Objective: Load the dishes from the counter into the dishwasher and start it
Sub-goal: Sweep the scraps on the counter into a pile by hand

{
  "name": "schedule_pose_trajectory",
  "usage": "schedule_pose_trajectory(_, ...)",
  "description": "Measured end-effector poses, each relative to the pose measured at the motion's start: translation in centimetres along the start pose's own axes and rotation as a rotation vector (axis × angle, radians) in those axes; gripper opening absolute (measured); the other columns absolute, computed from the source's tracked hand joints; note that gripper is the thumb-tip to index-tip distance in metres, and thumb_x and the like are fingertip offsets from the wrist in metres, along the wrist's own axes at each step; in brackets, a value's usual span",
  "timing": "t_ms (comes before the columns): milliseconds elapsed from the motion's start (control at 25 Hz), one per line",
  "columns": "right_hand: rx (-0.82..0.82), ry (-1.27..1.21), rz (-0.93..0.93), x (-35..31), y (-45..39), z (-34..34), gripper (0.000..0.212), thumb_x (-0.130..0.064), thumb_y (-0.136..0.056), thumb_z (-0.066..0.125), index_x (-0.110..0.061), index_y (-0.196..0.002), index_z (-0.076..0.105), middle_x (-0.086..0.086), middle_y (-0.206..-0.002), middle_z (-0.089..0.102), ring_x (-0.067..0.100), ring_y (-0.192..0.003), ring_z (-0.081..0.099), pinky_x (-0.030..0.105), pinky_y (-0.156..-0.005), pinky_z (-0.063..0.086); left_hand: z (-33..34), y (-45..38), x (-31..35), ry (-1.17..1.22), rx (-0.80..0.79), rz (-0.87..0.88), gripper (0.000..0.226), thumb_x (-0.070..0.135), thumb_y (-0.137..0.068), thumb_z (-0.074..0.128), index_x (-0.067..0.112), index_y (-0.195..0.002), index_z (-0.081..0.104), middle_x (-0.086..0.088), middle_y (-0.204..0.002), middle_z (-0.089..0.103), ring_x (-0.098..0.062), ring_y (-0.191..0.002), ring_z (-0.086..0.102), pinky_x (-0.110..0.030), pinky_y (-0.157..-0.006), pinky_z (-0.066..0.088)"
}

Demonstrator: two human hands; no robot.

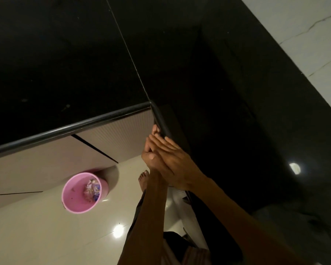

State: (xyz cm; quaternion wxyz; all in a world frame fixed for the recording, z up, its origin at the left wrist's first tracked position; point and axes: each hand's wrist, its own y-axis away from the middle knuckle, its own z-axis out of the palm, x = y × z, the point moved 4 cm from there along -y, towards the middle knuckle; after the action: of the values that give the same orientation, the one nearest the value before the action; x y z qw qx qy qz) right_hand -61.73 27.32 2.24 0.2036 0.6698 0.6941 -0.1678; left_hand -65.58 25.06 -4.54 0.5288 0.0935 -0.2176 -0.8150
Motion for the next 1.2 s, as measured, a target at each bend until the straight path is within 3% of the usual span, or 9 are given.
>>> schedule_pose_trajectory(120,0.224,-0.514,0.222,-1.6,4.1,-1.4,0.039,-0.035,-0.105,0.037,-0.022,-0.142,0.043,-0.014,-0.143,0.047,-0.011,-0.133,0.037,0.01,-0.109,0.03,-0.4,-0.2,1.1,-0.109,0.033,-0.179,0.049,0.04,-0.101,0.028,0.015,-0.122,0.064,-0.01,-0.114,0.07,-0.024,-0.1,0.069,-0.038,-0.09,0.053)
schedule_pose_trajectory(240,0.49,-0.543,0.408,-1.7,8.3,0.3,0.049,-0.054,-0.096,0.045,-0.016,-0.118,0.066,-0.003,-0.11,0.072,0.002,-0.103,0.067,0.015,-0.087,0.053,-1.2,-0.3,1.7,-0.077,0.023,-0.169,0.051,0.036,-0.097,0.033,0.01,-0.138,0.051,-0.013,-0.138,0.057,-0.03,-0.126,0.054,-0.047,-0.109,0.04)
schedule_pose_trajectory(440,0.569,-0.65,0.628,-1.8,9.9,1.7,0.021,-0.036,-0.08,0.066,-0.016,-0.076,0.07,-0.012,-0.068,0.068,0.002,-0.065,0.066,0.013,-0.061,0.052,-2.1,0.5,2.9,0.022,0.024,-0.17,0.047,0.028,-0.097,0.033,0.0,-0.128,0.054,-0.018,-0.133,0.059,-0.031,-0.113,0.065,-0.04,-0.095,0.052)
schedule_pose_trajectory(520,0.599,-0.659,0.656,-2.3,9.4,1.3,0.017,-0.033,-0.086,0.063,-0.017,-0.079,0.067,-0.012,-0.07,0.066,0.001,-0.067,0.065,0.015,-0.062,0.052,-1.9,1.6,3.7,0.043,0.024,-0.172,0.046,0.026,-0.096,0.035,-0.002,-0.126,0.055,-0.02,-0.134,0.058,-0.033,-0.115,0.063,-0.043,-0.1,0.046)
schedule_pose_trajectory(600,0.554,-0.657,0.625,-3.2,8.0,1.2,0.02,-0.035,-0.093,0.056,-0.021,-0.101,0.067,-0.019,-0.086,0.067,-0.006,-0.082,0.065,0.017,-0.073,0.055,-2.0,2.7,4.7,0.059,0.02,-0.165,0.047,0.025,-0.095,0.036,-0.005,-0.121,0.062,-0.021,-0.133,0.058,-0.034,-0.116,0.061,-0.044,-0.103,0.043)
schedule_pose_trajectory(760,0.537,-0.87,0.614,-4.7,4.9,2.7,0.036,-0.025,-0.102,0.047,-0.016,-0.136,0.053,-0.017,-0.118,0.055,-0.028,-0.096,0.051,0.001,-0.078,0.044,-2.4,5.7,6.6,0.054,0.007,-0.161,0.051,0.027,-0.1,0.032,-0.006,-0.115,0.068,-0.02,-0.134,0.058,-0.032,-0.121,0.059,-0.042,-0.114,0.035)
schedule_pose_trajectory(880,0.623,-1.071,0.629,-6.1,3.6,4.3,0.034,-0.02,-0.102,0.049,-0.007,-0.133,0.058,-0.005,-0.118,0.067,-0.009,-0.101,0.063,0.011,-0.081,0.051,-2.9,7.8,7.6,0.041,0.042,-0.127,0.048,0.026,-0.099,0.035,-0.004,-0.115,0.068,-0.02,-0.132,0.059,-0.031,-0.122,0.058,-0.041,-0.116,0.03)
schedule_pose_trajectory(1040,0.583,-1.211,0.634,-8.8,3.4,6.3,0.031,-0.017,-0.102,0.047,-0.005,-0.129,0.06,-0.009,-0.105,0.069,-0.005,-0.093,0.067,0.011,-0.074,0.051,-3.2,10.4,9.7,0.001,0.067,-0.049,0.045,0.025,-0.09,0.042,-0.003,-0.119,0.064,-0.017,-0.132,0.06,-0.028,-0.127,0.054,-0.041,-0.113,0.036)
schedule_pose_trajectory(1200,0.535,-1.277,0.676,-10.9,3.3,9.4,0.033,-0.025,-0.101,0.049,-0.013,-0.13,0.061,0.0,-0.118,0.07,0.011,-0.106,0.068,0.03,-0.09,0.056,-4.3,11.8,12.4,0.0,0.102,0.004,0.045,0.024,-0.088,0.043,-0.003,-0.114,0.068,-0.017,-0.128,0.063,-0.026,-0.121,0.059,-0.042,-0.102,0.045)
